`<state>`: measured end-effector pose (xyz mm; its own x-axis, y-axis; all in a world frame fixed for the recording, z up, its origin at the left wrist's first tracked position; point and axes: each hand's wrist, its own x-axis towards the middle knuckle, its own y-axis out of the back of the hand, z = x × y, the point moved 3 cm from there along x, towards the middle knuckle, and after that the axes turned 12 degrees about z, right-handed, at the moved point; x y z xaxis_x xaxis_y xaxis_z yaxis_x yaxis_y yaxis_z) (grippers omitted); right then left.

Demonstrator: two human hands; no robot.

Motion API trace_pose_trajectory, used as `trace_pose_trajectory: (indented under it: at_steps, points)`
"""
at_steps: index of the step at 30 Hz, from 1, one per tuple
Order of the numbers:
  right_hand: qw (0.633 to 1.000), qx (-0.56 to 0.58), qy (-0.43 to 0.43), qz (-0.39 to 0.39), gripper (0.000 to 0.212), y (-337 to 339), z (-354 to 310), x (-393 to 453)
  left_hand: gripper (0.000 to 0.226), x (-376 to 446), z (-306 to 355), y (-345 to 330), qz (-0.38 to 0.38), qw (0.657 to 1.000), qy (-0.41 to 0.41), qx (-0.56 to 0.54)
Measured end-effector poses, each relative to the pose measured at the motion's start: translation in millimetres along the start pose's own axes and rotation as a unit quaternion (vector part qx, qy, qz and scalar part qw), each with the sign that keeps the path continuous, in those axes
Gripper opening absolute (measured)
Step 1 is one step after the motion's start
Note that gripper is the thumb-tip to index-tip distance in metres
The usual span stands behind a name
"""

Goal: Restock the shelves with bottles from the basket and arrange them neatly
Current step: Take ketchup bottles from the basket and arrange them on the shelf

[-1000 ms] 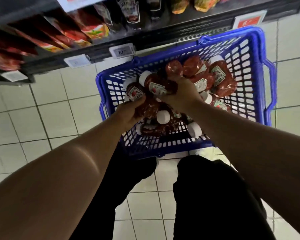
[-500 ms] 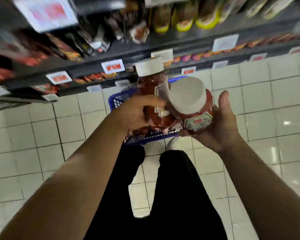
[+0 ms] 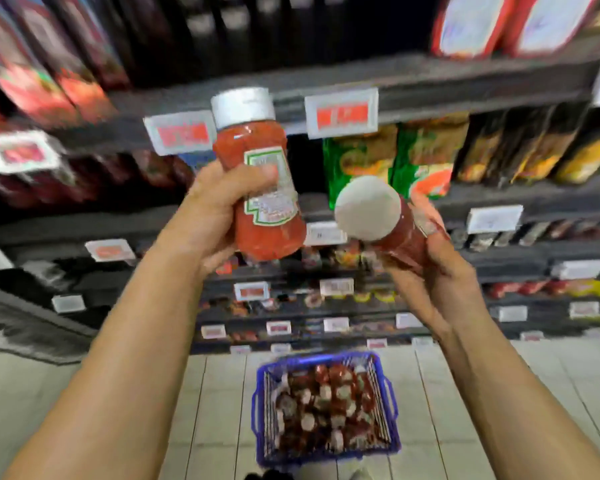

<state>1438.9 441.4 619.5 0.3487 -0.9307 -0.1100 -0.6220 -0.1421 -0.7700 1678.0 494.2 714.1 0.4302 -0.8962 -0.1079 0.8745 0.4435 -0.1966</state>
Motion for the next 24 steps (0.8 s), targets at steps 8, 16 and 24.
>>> trace_pose_trajectory:
  at_steps: [8, 16, 24]
  points:
    - [0.979, -0.15, 0.119, -0.069, 0.049, -117, -102, 52, 0.031, 35, 114, 27, 0.021, 0.987, -0.149, 0.049]
    - [0.935, -0.261, 0.239, -0.003, 0.039, -210, -134, 112, 0.037, 97, 154, 53, -0.004, 0.98, -0.189, 0.063]
    - [0.834, -0.426, 0.336, 0.097, 0.028, -214, -136, 161, 0.046, 158, 135, 56, -0.01, 0.982, -0.164, 0.092]
